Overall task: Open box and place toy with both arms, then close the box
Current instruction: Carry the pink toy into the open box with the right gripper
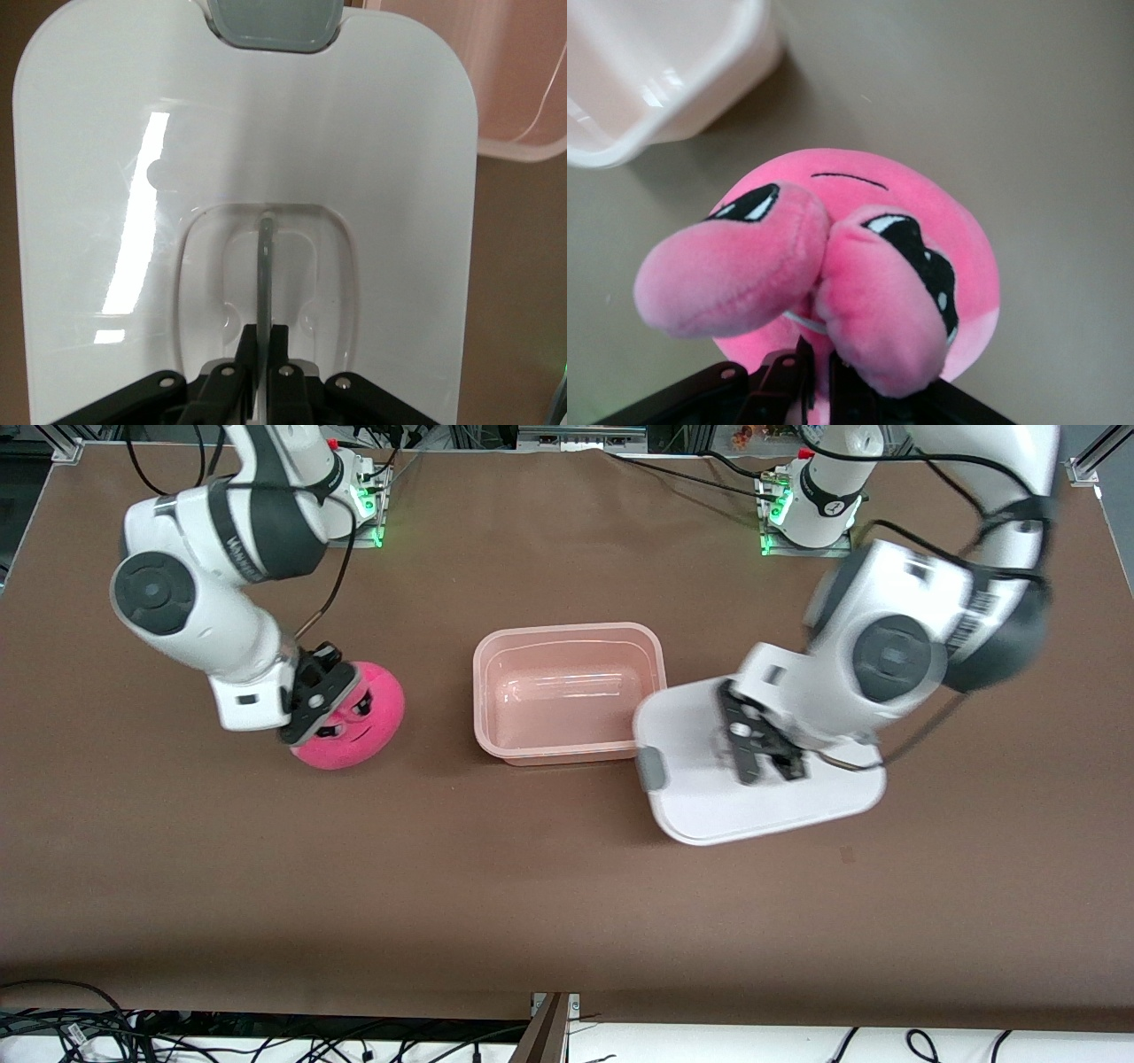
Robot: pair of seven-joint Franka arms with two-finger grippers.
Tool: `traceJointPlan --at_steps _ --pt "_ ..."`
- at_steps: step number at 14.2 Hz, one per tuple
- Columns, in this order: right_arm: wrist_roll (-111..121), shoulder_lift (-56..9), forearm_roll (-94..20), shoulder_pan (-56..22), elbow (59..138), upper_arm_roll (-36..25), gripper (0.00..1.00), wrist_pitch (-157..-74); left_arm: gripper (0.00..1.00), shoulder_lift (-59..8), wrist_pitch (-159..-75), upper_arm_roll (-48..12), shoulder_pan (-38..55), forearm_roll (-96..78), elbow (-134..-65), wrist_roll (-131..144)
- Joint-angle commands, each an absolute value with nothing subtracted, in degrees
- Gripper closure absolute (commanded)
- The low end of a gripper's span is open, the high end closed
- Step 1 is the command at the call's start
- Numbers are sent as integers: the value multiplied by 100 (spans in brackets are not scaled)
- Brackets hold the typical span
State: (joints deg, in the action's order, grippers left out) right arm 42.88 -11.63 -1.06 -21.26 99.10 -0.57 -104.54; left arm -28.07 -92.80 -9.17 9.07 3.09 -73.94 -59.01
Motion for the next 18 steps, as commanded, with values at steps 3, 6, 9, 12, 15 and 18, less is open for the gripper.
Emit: traceJointPlan --at_steps 3,6,9,12,15,18 --pt "5648 -1659 -44 -3241 8941 -53 100 -10274 100 -2786 -8982 -949 -94 272 -7312 -7362" --pt "5783 -2030 -44 -3778 8473 -26 100 -10213 100 -2777 -8886 -958 -623 491 -7321 -8030" --pt "5853 -2311 -44 -3998 8446 -18 100 -10274 100 -2777 -8868 -949 -852 545 -7330 -8314" --pt "5635 -2574 17 -4385 8280 -26 100 -10283 100 -2804 -8886 -958 -1125 545 -7383 -8700" --pt "5397 -2952 44 -4579 7982 -35 100 -10292 100 -2813 -8886 -958 -1073 554 -7400 -8701" --pt "5396 -3111 245 -4614 7928 -26 100 -10362 100 -2813 -8886 -975 -1072 554 -7391 -8710"
